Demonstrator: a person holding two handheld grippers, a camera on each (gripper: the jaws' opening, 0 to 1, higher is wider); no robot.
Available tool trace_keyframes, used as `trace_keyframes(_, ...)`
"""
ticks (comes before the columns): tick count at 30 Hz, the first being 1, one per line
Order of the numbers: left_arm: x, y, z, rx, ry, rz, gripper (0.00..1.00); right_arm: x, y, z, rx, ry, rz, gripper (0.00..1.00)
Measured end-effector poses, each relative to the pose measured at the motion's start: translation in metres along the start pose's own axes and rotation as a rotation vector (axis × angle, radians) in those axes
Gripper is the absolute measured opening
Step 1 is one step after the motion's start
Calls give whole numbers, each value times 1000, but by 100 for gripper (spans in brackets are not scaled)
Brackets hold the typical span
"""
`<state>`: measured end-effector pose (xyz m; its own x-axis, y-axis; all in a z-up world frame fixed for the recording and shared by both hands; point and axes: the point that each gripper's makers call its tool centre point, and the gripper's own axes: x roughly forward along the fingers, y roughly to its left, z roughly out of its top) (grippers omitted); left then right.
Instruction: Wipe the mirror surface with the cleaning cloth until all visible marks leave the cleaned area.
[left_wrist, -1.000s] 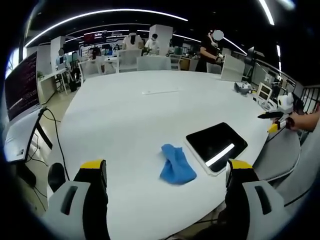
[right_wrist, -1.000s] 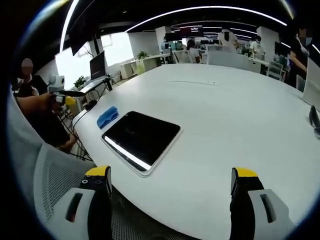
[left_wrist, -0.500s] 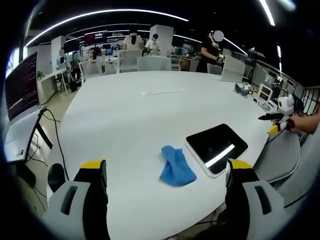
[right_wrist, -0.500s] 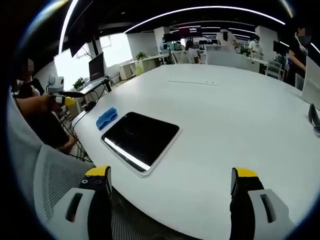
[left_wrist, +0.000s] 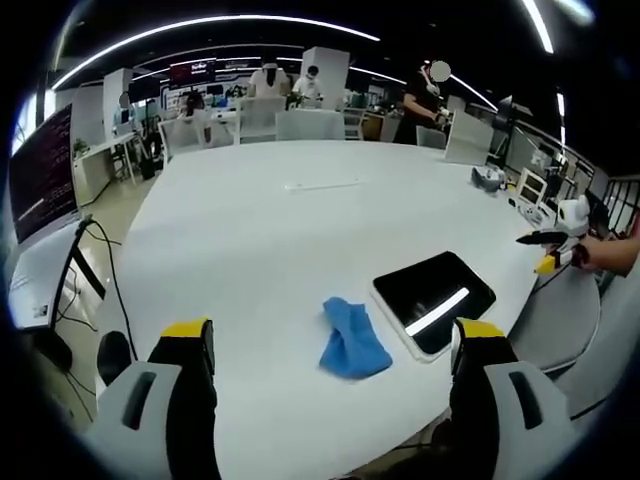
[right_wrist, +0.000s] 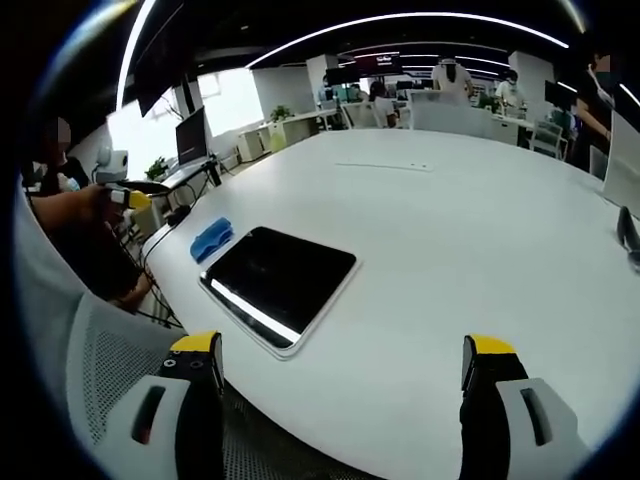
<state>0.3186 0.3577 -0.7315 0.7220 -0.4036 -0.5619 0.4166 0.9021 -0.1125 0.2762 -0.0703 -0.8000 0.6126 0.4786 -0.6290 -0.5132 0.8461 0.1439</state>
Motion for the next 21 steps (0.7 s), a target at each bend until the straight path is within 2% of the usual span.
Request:
trace_keyframes(7,5,-6,8,-22,28,-13,97,2,1,-1,3,-1,4,98)
trace_keyframes(8,7,-7,6,-31,56,-13,97,2,0,-2,4,1,4,98)
trace_keyframes(12,13,-15,12,-45,88,-28,95,3,-1,-5,15,5,5,98)
trace_keyframes(16,21,-24,12,-98,160,-63,94,5,-2,-4,20,4,5,98)
trace_keyframes(17,21,-26,4,-127,229,-67,92,5,-3,-3,21,3,4,98)
trace_keyframes(21,34,-29,3,-130,273,-81,88,8,-5,-2,26,1,4,98)
